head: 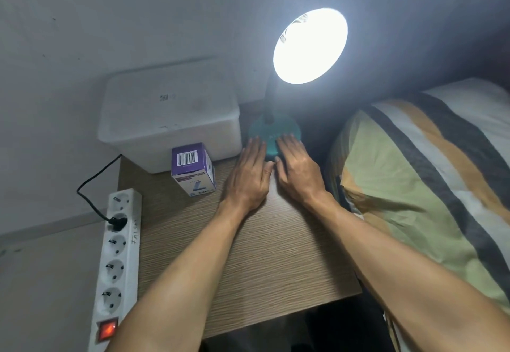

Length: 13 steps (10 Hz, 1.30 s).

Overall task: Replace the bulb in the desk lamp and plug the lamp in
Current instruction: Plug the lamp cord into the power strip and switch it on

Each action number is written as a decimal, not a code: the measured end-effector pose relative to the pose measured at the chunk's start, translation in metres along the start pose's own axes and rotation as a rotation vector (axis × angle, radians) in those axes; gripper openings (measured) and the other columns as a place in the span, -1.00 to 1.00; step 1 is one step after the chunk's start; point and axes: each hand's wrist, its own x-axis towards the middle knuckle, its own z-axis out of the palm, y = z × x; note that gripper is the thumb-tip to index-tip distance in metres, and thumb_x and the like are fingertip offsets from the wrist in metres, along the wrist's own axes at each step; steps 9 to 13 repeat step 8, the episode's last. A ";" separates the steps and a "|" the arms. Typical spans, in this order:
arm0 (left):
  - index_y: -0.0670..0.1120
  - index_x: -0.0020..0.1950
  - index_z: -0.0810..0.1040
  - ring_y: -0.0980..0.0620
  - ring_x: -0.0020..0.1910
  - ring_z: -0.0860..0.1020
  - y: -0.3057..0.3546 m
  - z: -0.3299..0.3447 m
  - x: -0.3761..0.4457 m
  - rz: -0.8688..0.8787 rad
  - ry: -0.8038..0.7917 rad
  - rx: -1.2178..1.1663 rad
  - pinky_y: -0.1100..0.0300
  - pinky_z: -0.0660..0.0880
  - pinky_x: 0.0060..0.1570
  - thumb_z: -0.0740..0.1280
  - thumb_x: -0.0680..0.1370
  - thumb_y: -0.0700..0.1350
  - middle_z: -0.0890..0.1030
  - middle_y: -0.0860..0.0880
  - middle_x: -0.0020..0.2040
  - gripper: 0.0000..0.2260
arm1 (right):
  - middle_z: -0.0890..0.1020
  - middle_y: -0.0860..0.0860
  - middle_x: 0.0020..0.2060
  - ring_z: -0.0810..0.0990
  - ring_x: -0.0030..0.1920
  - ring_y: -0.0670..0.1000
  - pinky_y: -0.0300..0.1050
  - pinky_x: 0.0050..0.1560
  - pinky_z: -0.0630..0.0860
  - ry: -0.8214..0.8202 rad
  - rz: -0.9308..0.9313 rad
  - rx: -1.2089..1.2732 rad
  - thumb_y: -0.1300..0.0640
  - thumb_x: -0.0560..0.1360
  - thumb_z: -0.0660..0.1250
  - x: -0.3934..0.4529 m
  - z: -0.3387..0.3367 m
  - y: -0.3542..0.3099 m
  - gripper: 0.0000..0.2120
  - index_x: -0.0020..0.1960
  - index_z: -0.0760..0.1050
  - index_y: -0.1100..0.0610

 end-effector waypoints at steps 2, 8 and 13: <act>-0.19 0.67 0.12 -0.05 0.69 0.00 0.000 0.001 0.001 0.010 0.009 0.001 0.06 -0.03 0.66 -0.09 0.73 0.14 0.10 -0.17 0.68 -0.40 | 0.45 0.23 0.41 0.35 0.47 0.19 0.05 0.51 0.24 0.006 0.008 -0.006 0.15 0.59 0.18 0.000 0.000 -0.001 -0.54 0.45 0.37 0.29; -0.21 0.66 0.14 -0.10 0.68 0.03 0.003 -0.006 -0.008 0.030 0.008 0.020 -0.05 0.04 0.65 -0.09 0.71 0.16 0.12 -0.19 0.68 -0.37 | 0.47 0.29 0.37 0.40 0.43 0.23 0.04 0.48 0.29 0.052 0.033 -0.068 0.18 0.56 0.28 -0.004 -0.004 -0.005 -0.53 0.42 0.38 0.35; -0.21 0.66 0.14 -0.10 0.68 0.03 0.003 -0.006 -0.008 0.030 0.008 0.020 -0.05 0.04 0.65 -0.09 0.71 0.16 0.12 -0.19 0.68 -0.37 | 0.47 0.29 0.37 0.40 0.43 0.23 0.04 0.48 0.29 0.052 0.033 -0.068 0.18 0.56 0.28 -0.004 -0.004 -0.005 -0.53 0.42 0.38 0.35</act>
